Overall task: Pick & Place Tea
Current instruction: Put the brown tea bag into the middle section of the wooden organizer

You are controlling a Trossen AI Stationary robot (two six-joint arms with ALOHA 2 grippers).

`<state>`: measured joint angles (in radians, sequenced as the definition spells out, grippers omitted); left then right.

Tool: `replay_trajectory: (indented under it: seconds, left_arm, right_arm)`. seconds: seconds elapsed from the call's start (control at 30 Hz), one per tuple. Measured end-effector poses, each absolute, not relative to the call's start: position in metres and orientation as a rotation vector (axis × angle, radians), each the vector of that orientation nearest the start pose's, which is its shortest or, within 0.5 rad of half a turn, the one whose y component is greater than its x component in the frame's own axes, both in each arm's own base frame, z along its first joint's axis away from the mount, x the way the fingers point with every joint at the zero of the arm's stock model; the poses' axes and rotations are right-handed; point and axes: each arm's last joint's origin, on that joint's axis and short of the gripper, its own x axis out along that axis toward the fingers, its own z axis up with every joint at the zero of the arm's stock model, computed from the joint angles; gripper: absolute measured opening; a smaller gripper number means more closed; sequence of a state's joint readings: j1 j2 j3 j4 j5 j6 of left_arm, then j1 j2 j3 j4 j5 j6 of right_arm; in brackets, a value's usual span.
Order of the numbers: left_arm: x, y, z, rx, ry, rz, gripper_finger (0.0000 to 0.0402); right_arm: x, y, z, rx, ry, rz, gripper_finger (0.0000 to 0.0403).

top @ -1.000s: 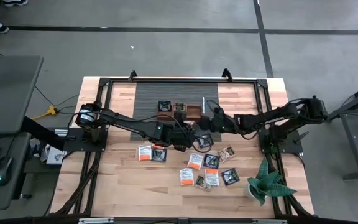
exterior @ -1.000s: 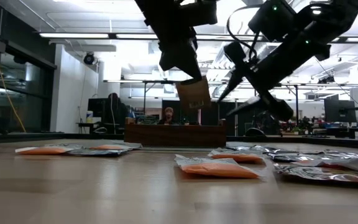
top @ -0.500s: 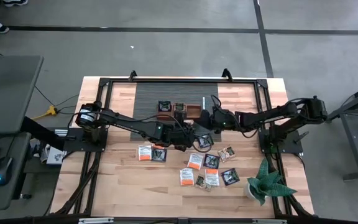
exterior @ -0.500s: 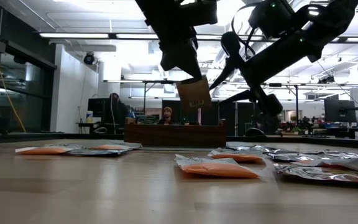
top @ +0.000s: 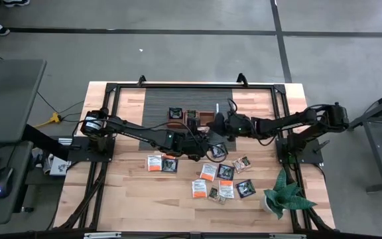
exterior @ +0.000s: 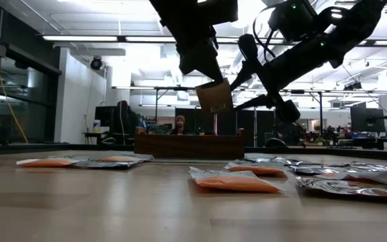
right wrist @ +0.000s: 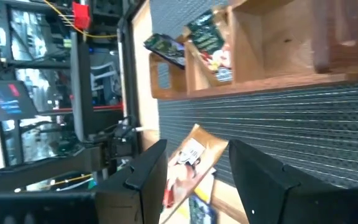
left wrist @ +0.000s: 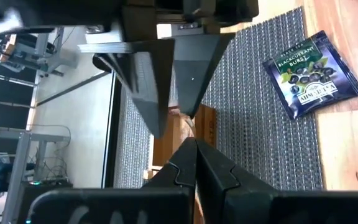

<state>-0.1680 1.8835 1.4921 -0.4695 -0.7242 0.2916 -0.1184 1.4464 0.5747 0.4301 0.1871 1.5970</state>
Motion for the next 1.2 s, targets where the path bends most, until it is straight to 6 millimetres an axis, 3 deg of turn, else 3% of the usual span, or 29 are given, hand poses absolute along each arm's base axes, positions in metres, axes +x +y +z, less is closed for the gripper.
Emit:
replay_trajectory:
  seconds: [0.47,0.63,0.87,1.2]
  left_arm:
    - [0.4088,-0.0499,0.2511,0.646,0.835,0.405,0.0]
    - [0.41,-0.0502,0.2521,0.638,0.818,0.407,0.0]
    - [0.4096,-0.0503,0.2516,0.636,0.824,0.401,0.0]
    - [0.4091,-0.0521,0.2495,0.589,0.834,0.33,0.0001]
  right_arm:
    - [0.2755,-0.0385,0.1763,1.531,0.088,-0.587,0.016]
    - [0.2755,-0.0382,0.1762,1.506,0.101,-0.579,0.012]
    - [0.2755,-0.0385,0.1763,1.425,0.117,-0.574,0.0012]
    - [0.2749,-0.0379,0.1748,1.312,0.173,-0.557,0.0003]
